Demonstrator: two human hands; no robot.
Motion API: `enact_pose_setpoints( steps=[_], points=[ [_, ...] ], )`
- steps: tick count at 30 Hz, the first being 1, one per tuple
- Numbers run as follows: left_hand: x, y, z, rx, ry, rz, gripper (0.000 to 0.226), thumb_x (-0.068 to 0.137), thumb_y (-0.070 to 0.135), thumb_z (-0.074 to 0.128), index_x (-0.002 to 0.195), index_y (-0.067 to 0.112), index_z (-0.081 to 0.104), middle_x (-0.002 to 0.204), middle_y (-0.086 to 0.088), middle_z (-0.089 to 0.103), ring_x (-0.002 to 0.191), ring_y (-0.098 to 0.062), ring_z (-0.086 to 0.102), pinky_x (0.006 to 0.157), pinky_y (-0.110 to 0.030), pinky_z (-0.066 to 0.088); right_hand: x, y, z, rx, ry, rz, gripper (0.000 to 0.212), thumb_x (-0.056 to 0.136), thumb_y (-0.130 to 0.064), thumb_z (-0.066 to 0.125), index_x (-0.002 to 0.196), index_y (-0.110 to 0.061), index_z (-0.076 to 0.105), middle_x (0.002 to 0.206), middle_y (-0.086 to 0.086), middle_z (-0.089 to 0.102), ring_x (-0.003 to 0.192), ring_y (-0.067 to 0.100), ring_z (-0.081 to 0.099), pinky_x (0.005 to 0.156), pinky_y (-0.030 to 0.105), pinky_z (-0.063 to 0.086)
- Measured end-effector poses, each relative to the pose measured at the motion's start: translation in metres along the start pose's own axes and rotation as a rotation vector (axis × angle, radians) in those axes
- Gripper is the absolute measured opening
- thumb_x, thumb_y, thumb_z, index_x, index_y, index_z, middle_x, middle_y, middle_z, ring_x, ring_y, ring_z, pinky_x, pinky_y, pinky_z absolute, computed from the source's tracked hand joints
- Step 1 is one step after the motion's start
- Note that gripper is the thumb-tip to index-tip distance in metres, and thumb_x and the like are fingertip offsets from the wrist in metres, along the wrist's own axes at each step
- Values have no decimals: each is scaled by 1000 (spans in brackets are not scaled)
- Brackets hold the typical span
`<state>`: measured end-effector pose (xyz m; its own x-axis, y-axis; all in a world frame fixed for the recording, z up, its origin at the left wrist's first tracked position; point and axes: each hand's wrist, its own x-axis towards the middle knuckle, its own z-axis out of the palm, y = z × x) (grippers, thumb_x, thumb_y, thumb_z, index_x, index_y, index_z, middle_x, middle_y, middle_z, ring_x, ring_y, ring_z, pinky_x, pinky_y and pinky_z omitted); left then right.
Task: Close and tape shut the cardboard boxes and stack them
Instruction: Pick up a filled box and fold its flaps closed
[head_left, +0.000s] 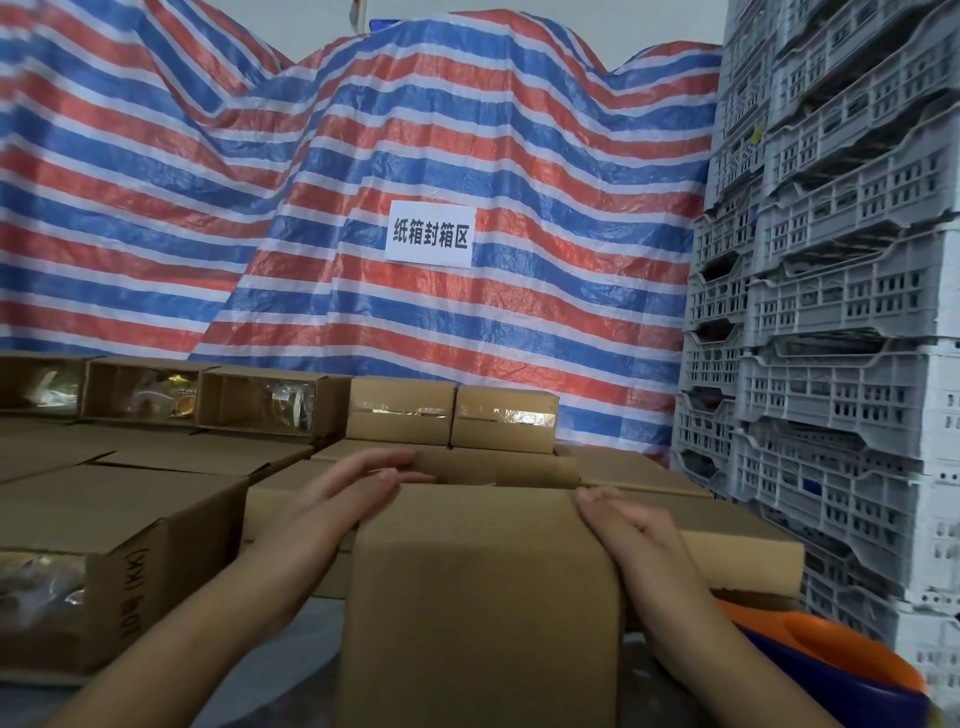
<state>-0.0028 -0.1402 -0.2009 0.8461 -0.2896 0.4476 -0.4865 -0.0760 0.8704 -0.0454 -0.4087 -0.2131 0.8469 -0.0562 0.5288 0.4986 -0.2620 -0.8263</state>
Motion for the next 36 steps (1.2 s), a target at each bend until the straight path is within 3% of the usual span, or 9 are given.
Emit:
enact_pose_setpoints(
  steps=[3, 5, 8, 12, 16, 22, 26, 31, 36],
  points=[
    [-10, 1, 2, -86, 9, 35, 34, 89, 25, 54, 122, 25, 62, 114, 5, 72, 105, -11, 67, 91, -35, 48, 4, 6, 1, 91, 70, 75, 27, 70, -53, 74, 94, -40, 75, 99, -6, 73, 94, 13, 68, 75, 28, 48],
    [-8, 2, 6, -102, 31, 34, 32, 92, 11, 52, 121, 20, 62, 111, 2, 73, 103, -13, 68, 88, -33, 49, 8, 12, 2, 161, 122, 116, 46, 54, -49, 89, 96, -43, 70, 104, -5, 69, 95, 13, 66, 74, 27, 47],
    [-7, 1, 6, -116, 69, 12, 34, 92, 0, 53, 115, 21, 67, 107, 1, 73, 103, -17, 68, 83, -29, 51, 14, 18, 2, 273, 118, 181, 73, 40, -43, 85, 110, -40, 64, 113, -8, 69, 104, 14, 66, 76, 26, 49],
    [-8, -1, 5, -55, 158, 24, 47, 85, 3, 66, 108, 45, 67, 114, 2, 60, 106, -15, 58, 76, -25, 50, 14, 14, -4, 418, -47, 231, 59, 52, -25, 84, 107, -38, 67, 96, -19, 75, 87, 6, 74, 59, 18, 56],
    [-8, -1, 5, -91, 124, 16, 66, 85, 6, 66, 130, 51, 48, 134, 20, 52, 126, -3, 46, 103, -38, 44, 12, 12, -7, 408, -90, 201, 64, 59, -23, 81, 116, -43, 60, 96, -25, 74, 91, 6, 73, 62, 20, 57],
    [-10, 0, 4, -120, 135, -31, 59, 82, 14, 65, 131, 45, 52, 127, 12, 62, 115, -13, 61, 99, -44, 49, 7, 5, -4, 412, -70, 76, 72, 66, -12, 78, 129, -40, 57, 109, -20, 74, 99, 1, 70, 68, 16, 56],
    [-12, -1, 4, -16, 152, -2, 36, 88, 13, 60, 117, 34, 63, 108, 10, 72, 97, -8, 68, 83, -29, 51, 4, 4, -2, 297, -8, 64, 62, 74, -11, 72, 129, -36, 58, 109, -12, 74, 98, 9, 72, 72, 23, 55],
    [-10, -1, 5, 43, 202, -6, 21, 91, 12, 59, 100, 24, 74, 99, 8, 74, 91, -3, 67, 80, -26, 47, 0, 4, 0, 172, 55, 92, 28, 91, -10, 65, 98, -35, 75, 100, -8, 75, 88, 11, 70, 68, 26, 50],
    [-10, -3, 4, 67, 202, -6, 21, 92, 10, 58, 96, 22, 76, 96, 8, 75, 91, -3, 67, 82, -26, 47, 1, 5, 1, 118, 61, 133, 26, 93, -16, 63, 91, -38, 77, 93, -15, 74, 96, 18, 67, 71, 32, 49]
  ],
)
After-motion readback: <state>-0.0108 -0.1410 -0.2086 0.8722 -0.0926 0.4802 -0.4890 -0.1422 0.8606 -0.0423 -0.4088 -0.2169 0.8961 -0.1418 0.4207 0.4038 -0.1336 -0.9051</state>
